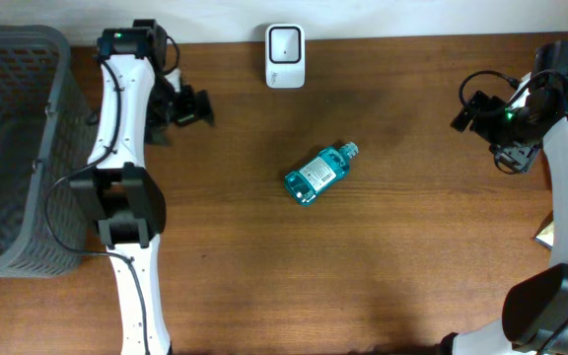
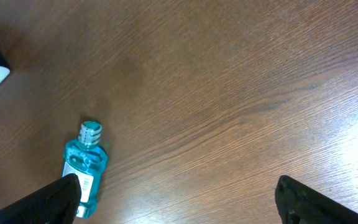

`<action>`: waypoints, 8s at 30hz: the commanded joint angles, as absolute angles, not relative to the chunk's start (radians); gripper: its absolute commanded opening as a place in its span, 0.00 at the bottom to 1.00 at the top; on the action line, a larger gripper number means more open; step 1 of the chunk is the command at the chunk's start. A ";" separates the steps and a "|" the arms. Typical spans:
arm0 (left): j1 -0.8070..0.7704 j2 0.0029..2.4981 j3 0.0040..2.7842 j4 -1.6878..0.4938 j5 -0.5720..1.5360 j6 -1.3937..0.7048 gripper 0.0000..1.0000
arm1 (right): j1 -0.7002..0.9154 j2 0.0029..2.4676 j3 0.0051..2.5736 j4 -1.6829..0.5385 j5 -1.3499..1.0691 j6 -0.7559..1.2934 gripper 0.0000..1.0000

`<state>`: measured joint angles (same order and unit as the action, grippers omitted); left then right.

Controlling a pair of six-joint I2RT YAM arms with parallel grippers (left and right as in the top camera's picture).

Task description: Scan the item barcode

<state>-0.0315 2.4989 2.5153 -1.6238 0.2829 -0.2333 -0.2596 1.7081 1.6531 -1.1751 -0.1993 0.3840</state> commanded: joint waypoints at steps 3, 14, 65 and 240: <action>-0.226 2.504 2.521 -1.689 0.406 0.095 0.98 | -0.262 1.708 1.660 -1.174 -0.182 0.374 0.98; -0.591 2.505 2.517 -1.560 -0.060 0.172 0.93 | -0.262 1.708 1.660 -1.174 -0.182 0.374 0.99; -0.733 2.725 2.505 -1.071 -0.039 0.170 0.57 | -0.262 1.708 1.660 -1.175 -0.182 0.374 0.99; -0.627 2.692 3.077 -1.591 -0.181 -0.852 0.64 | -0.262 1.708 1.660 -1.174 -0.182 0.374 0.98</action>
<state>-0.6209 2.6820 3.0753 -1.5951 -0.1730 -0.8352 -0.2596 1.7081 1.6531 -1.1744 -0.1989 0.3813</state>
